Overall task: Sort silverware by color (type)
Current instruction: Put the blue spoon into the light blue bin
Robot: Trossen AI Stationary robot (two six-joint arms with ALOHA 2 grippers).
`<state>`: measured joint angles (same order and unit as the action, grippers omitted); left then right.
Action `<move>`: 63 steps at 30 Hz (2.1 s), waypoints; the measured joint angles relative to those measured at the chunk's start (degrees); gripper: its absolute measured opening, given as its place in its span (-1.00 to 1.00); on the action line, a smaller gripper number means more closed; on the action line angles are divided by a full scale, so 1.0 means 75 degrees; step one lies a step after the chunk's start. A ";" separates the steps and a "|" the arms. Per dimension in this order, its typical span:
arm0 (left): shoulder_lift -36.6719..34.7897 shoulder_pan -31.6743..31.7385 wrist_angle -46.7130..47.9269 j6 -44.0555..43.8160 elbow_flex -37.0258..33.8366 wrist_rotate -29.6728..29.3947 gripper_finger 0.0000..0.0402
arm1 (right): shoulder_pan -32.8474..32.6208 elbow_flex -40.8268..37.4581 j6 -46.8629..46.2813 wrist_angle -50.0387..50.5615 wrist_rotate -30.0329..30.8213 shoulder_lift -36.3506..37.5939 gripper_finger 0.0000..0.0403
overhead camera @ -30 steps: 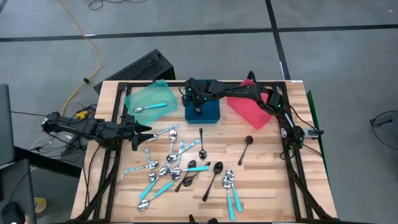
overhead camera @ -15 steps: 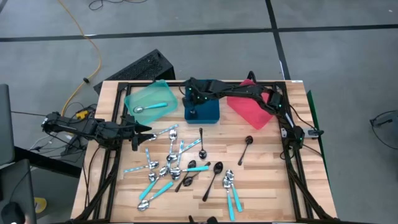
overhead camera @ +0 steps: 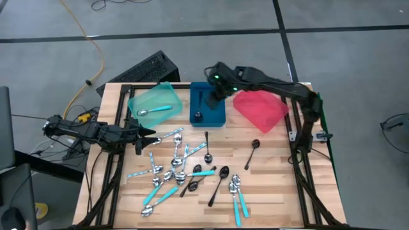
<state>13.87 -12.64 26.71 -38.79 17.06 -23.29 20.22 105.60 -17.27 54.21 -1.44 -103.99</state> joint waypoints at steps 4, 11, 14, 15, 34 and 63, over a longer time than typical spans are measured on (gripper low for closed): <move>0.0001 0.0000 -0.0002 0.0003 0.0000 0.0001 0.08 | -0.0559 -0.0002 0.0540 0.1381 0.0058 0.0685 -0.34; 0.0002 -0.0001 0.0001 0.0009 0.0000 0.0000 0.08 | -0.1942 -0.0003 -0.1086 0.4426 0.1680 0.0968 -0.34; 0.0001 0.0000 0.0001 0.0008 0.0000 0.0000 0.08 | -0.2571 -0.0293 -0.1977 0.4684 0.2186 0.0991 -0.34; 0.0001 -0.0001 0.0001 0.0007 0.0000 0.0006 0.08 | -0.2789 -0.0455 -0.2132 0.4574 0.2181 0.1020 -0.34; 0.0003 -0.0003 0.0141 -0.0064 0.0000 0.0016 0.08 | -0.6719 -0.3058 -0.7530 0.2390 0.0674 0.0814 -0.15; 0.0003 -0.0003 0.0138 -0.0110 0.0000 -0.0009 0.08 | -0.7990 -0.3153 -0.9663 0.0484 0.1143 -0.0544 0.12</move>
<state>13.89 -12.67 27.75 -39.61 17.06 -23.35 -39.70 81.95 -89.75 57.84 7.13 -108.07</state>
